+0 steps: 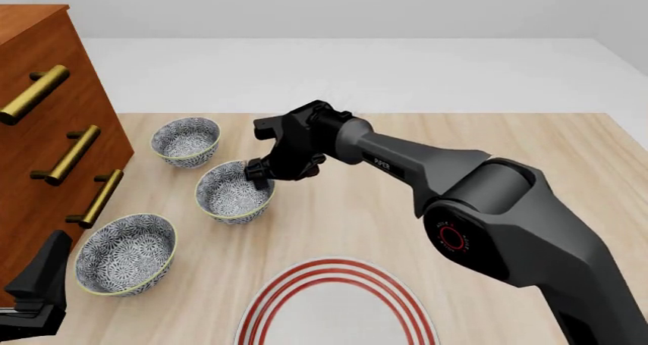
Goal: Pick up the bowl and put it in the middle on the plate.
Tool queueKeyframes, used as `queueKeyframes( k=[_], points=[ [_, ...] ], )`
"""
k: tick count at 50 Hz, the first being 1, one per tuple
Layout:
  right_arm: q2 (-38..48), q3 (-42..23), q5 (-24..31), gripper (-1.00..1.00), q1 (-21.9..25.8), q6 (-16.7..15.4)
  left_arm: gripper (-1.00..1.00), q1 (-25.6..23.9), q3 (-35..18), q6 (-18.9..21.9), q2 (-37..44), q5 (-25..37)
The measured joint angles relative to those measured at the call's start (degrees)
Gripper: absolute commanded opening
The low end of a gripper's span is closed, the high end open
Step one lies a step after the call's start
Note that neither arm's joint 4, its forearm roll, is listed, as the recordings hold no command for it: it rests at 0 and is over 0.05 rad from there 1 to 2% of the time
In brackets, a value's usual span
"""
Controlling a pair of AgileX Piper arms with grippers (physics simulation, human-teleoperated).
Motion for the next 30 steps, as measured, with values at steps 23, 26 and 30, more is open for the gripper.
queueKeyframes(
  k=[23, 26, 30],
  points=[
    [0.15, 0.1, -0.84, -1.0, 1.04, -1.15, 1.0, 0.0, 0.0, 0.0, 0.0, 0.0],
    [0.03, 0.17, -0.94, -1.0, 1.1, -1.28, 1.0, 0.0, 0.0, 0.0, 0.0, 0.0],
    [-0.16, 0.33, -1.19, -1.0, 1.13, -1.36, 1.0, 0.0, 0.0, 0.0, 0.0, 0.0]
  ],
)
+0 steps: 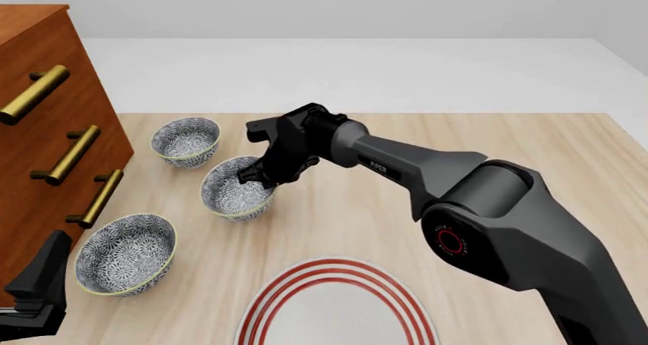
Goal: Pick up the bowl and put it in the middle on the plate.
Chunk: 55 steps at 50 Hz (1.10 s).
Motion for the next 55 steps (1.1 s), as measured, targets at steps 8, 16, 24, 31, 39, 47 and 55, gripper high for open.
queueKeyframes(
  k=[8, 16, 24, 31, 39, 47, 55],
  points=[
    [-1.38, 1.42, -0.76, -1.0, -0.04, 0.55, 1.0, 0.0, 0.0, 0.0, 0.0, 0.0],
    [-6.96, 7.23, -2.98, -1.0, -0.7, 2.17, 1.0, 0.0, 0.0, 0.0, 0.0, 0.0],
    [-17.46, 17.95, -6.82, -1.0, -1.93, 3.29, 1.0, 0.0, 0.0, 0.0, 0.0, 0.0],
    [-28.76, 29.61, -10.2, -1.0, -3.67, 3.45, 1.0, 0.0, 0.0, 0.0, 0.0, 0.0],
    [-41.08, 42.66, -13.11, -1.0, -5.49, 3.85, 1.0, 0.0, 0.0, 0.0, 0.0, 0.0],
    [-51.62, 53.66, -14.57, -1.0, -6.67, 4.72, 1.0, 0.0, 0.0, 0.0, 0.0, 0.0],
    [-59.34, 62.83, -15.5, -1.0, -7.16, 5.34, 1.0, 0.0, 0.0, 0.0, 0.0, 0.0]
  ],
)
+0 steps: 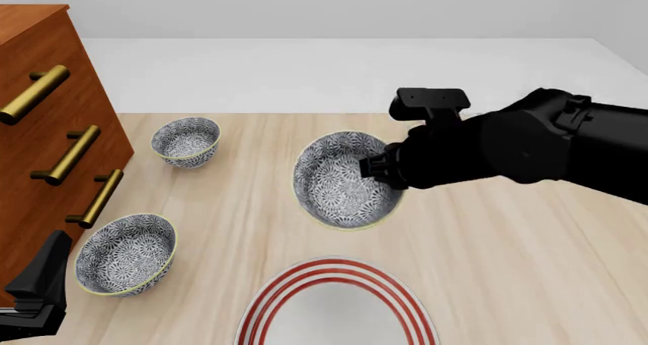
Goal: Pick up the bowl and put it in the middle on the plate.
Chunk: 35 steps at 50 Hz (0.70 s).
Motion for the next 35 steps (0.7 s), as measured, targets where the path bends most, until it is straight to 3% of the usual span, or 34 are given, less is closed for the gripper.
queueKeyframes(
  k=[18, 35],
  points=[
    [-5.24, 15.67, -5.3, -1.0, 3.22, 3.07, 1.0, 0.0, 0.0, 0.0, 0.0, 0.0],
    [-2.48, 23.12, -11.08, -1.0, 9.5, 7.37, 1.0, 0.0, 0.0, 0.0, 0.0, 0.0]
  ],
)
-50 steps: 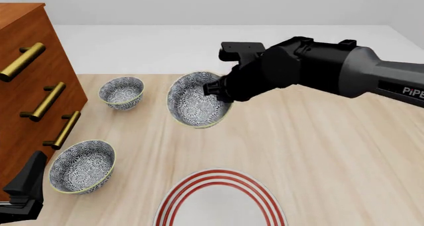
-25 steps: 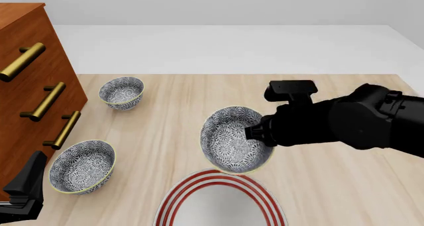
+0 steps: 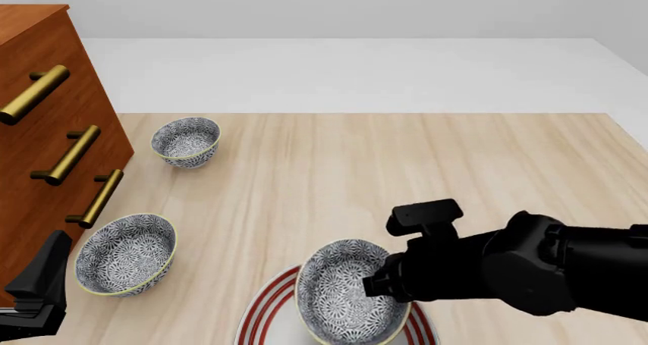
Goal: Pick up the bowl and put it in the middle on the plate.
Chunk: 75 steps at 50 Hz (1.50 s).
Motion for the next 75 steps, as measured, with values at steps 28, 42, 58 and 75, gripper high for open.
queueKeyframes(
  k=[28, 42, 58, 75],
  points=[
    [4.09, 2.11, -5.04, -1.0, 6.35, 4.5, 1.0, 0.0, 0.0, 0.0, 0.0, 0.0],
    [6.38, 2.92, -7.77, -1.0, 8.13, 6.94, 1.0, 0.0, 0.0, 0.0, 0.0, 0.0],
    [7.89, 3.67, -10.16, -1.0, 8.33, 8.81, 1.0, 0.0, 0.0, 0.0, 0.0, 0.0],
    [8.35, 4.27, -11.0, 1.0, 7.99, 8.1, 1.0, 0.0, 0.0, 0.0, 0.0, 0.0]
  ],
)
